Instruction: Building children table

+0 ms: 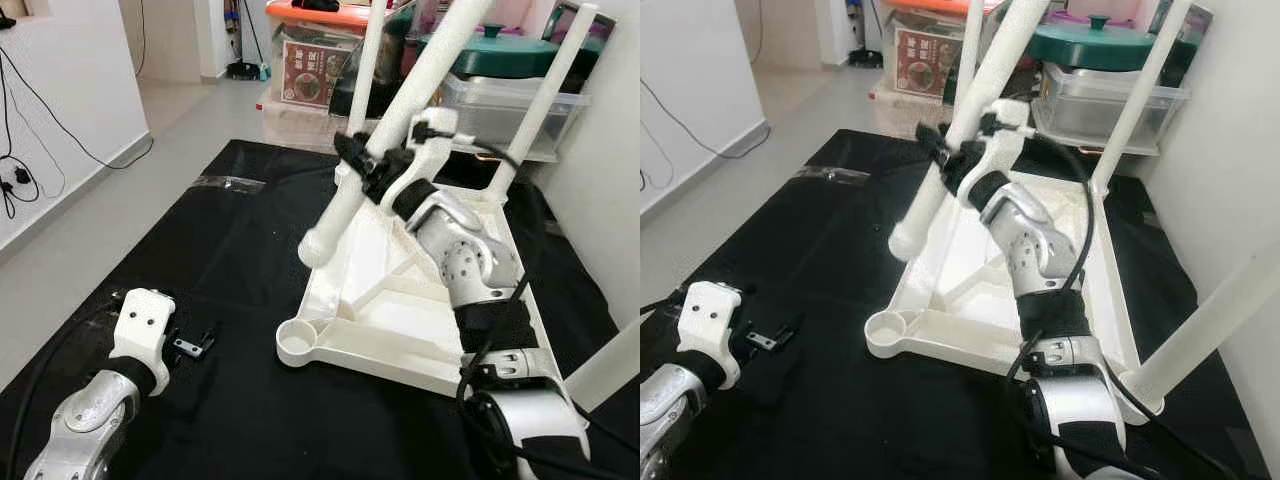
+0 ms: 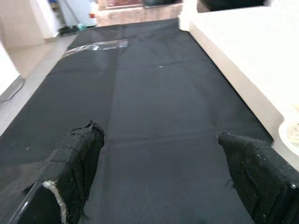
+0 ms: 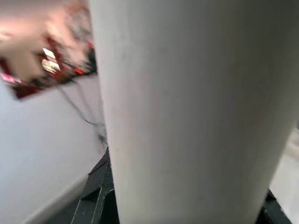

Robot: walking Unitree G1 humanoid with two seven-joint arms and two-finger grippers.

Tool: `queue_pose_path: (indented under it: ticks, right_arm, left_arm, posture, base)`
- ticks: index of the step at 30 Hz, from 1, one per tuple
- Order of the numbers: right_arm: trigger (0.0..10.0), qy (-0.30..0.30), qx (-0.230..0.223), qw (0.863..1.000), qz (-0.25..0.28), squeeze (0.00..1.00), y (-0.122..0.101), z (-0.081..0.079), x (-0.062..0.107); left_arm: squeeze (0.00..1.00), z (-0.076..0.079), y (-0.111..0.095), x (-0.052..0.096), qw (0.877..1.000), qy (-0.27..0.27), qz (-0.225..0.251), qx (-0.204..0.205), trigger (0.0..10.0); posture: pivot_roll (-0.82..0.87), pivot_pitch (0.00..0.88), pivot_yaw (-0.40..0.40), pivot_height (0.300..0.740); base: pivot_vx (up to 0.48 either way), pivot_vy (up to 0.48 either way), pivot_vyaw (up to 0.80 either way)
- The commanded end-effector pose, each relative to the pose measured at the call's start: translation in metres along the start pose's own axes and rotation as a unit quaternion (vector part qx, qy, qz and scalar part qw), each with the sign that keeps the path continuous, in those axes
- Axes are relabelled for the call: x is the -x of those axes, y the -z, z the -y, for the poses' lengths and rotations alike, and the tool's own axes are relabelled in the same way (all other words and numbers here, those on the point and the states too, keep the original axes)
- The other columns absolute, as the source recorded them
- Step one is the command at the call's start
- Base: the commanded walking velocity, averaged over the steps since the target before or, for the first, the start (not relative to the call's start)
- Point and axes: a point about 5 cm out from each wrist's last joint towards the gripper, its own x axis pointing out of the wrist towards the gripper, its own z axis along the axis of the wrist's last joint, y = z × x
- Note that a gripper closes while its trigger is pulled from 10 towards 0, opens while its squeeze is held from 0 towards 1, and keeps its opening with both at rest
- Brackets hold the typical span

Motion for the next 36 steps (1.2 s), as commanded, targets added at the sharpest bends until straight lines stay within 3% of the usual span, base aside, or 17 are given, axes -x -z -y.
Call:
queue_pose_path:
  ticks: [1, 5, 7, 17, 18, 25, 27, 29, 32, 33, 36]
  right_arm:
    - [10.0, 0.048, 0.014, 0.999, -0.011, 0.00, -0.005, 0.011, 0.000]
    - [10.0, 0.054, 0.019, 0.998, -0.006, 0.00, -0.011, 0.013, 0.002]
    - [10.0, 0.026, 0.024, 0.999, 0.014, 0.00, -0.025, 0.005, 0.007]
    - [10.0, -0.014, 0.014, 1.000, -0.008, 0.00, -0.026, -0.004, 0.005]
    - [10.0, -0.040, 0.000, 0.999, -0.004, 0.00, -0.028, -0.008, 0.004]
    - [10.0, -0.046, 0.004, 0.999, 0.019, 0.00, -0.029, -0.012, 0.003]
    - [10.0, -0.049, 0.052, 0.996, 0.060, 0.00, -0.026, -0.016, 0.009]
    - [10.0, -0.049, 0.067, 0.995, 0.063, 0.00, -0.022, -0.016, 0.013]
    - [10.0, -0.047, 0.065, 0.995, 0.059, 0.00, -0.022, -0.016, 0.013]
    - [10.0, -0.045, 0.038, 0.996, 0.060, 0.00, -0.018, -0.015, 0.014]
    - [10.0, -0.045, 0.026, 0.997, 0.059, 0.00, -0.016, -0.015, 0.014]
  left_arm:
    - [0.00, -0.004, 0.004, 0.000, 1.000, -0.022, -0.012, 0.017, 10.0]
    - [0.00, -0.007, 0.004, 0.000, 0.999, -0.033, -0.011, 0.027, 10.0]
    - [0.00, -0.010, 0.008, -0.001, 0.998, -0.044, -0.015, 0.032, 10.0]
    - [0.00, -0.006, 0.009, -0.003, 0.998, -0.039, -0.014, 0.035, 10.0]
    - [0.00, -0.005, 0.009, -0.003, 0.998, -0.041, -0.012, 0.039, 10.0]
    - [0.00, -0.005, 0.011, -0.002, 0.998, -0.048, -0.014, 0.045, 10.0]
    - [0.00, -0.003, 0.012, -0.002, 0.997, -0.044, -0.014, 0.060, 10.0]
    - [0.00, -0.001, 0.012, -0.002, 0.997, -0.041, -0.013, 0.069, 10.0]
    - [0.00, -0.001, 0.013, -0.003, 0.997, -0.041, -0.013, 0.071, 10.0]
    - [0.00, -0.003, 0.010, -0.002, 0.996, -0.039, -0.008, 0.081, 10.0]
    - [0.00, -0.003, 0.010, -0.002, 0.996, -0.036, -0.008, 0.087, 10.0]
  posture:
    - [0.16, 0.000, -0.091, 0.740]
    - [0.15, 0.000, -0.089, 0.740]
    - [0.14, 0.000, -0.086, 0.740]
    - [0.14, 0.000, -0.088, 0.740]
    - [0.14, 0.000, -0.088, 0.740]
    - [0.13, 0.000, -0.091, 0.740]
    - [0.13, 0.000, -0.092, 0.740]
    - [0.14, 0.000, -0.093, 0.740]
    - [0.14, 0.000, -0.093, 0.740]
    - [0.14, 0.000, -0.096, 0.740]
    - [0.13, 0.000, -0.096, 0.740]
  base:
    - [0.000, 0.000, 0.00]
    - [0.000, 0.000, 0.00]
    - [0.000, 0.000, 0.00]
    - [0.000, 0.000, 0.00]
    - [0.000, 0.000, 0.00]
    - [0.000, 0.000, 0.00]
    - [0.000, 0.000, 0.00]
    - [0.000, 0.000, 0.00]
    - [0.000, 0.000, 0.00]
    - [0.000, 0.480, -0.80]
    - [0.000, 0.480, -0.80]
